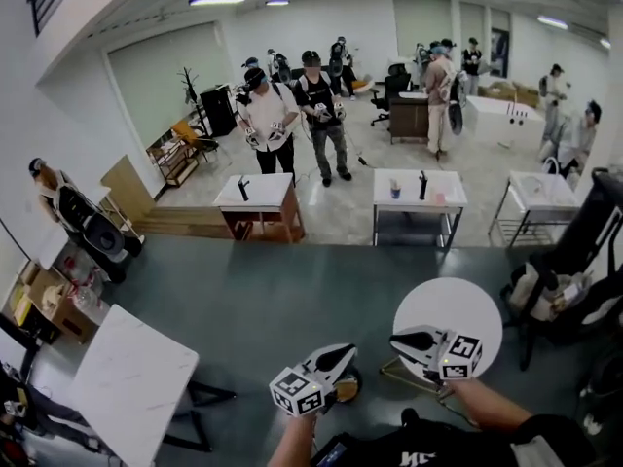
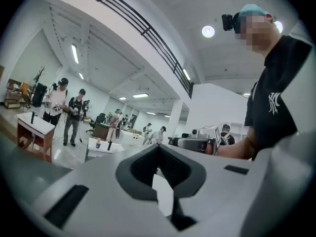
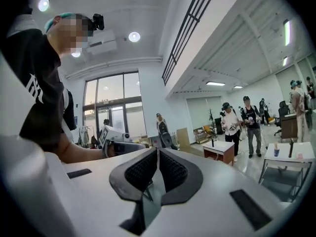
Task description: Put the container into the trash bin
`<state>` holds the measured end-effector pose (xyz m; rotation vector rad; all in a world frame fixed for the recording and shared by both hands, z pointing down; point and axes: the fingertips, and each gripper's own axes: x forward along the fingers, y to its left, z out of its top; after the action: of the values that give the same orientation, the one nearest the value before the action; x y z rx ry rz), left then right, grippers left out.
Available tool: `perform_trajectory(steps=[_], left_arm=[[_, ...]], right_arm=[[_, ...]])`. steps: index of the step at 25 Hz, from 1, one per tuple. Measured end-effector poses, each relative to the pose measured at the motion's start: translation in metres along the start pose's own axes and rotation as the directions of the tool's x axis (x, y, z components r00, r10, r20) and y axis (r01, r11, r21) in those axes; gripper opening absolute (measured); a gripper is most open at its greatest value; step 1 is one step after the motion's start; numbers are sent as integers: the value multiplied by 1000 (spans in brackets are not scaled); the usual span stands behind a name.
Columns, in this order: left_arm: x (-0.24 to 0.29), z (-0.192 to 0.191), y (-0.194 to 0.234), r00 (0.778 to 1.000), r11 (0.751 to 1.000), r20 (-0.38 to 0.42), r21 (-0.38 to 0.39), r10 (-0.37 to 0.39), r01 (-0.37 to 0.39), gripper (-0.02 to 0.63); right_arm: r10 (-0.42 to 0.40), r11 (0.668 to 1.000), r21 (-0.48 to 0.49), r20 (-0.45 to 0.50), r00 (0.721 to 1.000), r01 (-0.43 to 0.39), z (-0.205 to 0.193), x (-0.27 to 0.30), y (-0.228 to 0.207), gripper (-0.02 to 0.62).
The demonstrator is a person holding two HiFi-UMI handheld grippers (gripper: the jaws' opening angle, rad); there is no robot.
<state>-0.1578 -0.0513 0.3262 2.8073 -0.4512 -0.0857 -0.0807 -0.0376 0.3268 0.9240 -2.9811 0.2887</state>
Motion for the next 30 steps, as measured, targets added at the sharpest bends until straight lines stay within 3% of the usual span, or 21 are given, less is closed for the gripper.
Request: perform_trajectory(steps=[6, 9, 19, 22, 30], left_arm=[[27, -8, -45, 996, 996, 25, -34, -84, 85, 2], [49, -14, -83, 991, 991, 22, -14, -130, 131, 3], [120, -62, -187, 987, 992, -90, -20, -130, 128, 3], [124, -77, -202, 988, 990, -88, -71, -128, 121, 3], [117, -105, -214, 979, 985, -136, -99, -155, 142, 3]], right_arm=[[-13, 999, 35, -7, 1000, 13, 0, -41, 20, 44], [-16, 1000, 14, -12, 1000, 16, -3, -78, 24, 44], [-101, 994, 40, 19, 995, 100, -32, -225, 25, 43], [-93, 994, 57, 32, 995, 91, -43, -246, 32, 41], [-33, 999, 18, 162, 986, 31, -36, -252, 45, 41]])
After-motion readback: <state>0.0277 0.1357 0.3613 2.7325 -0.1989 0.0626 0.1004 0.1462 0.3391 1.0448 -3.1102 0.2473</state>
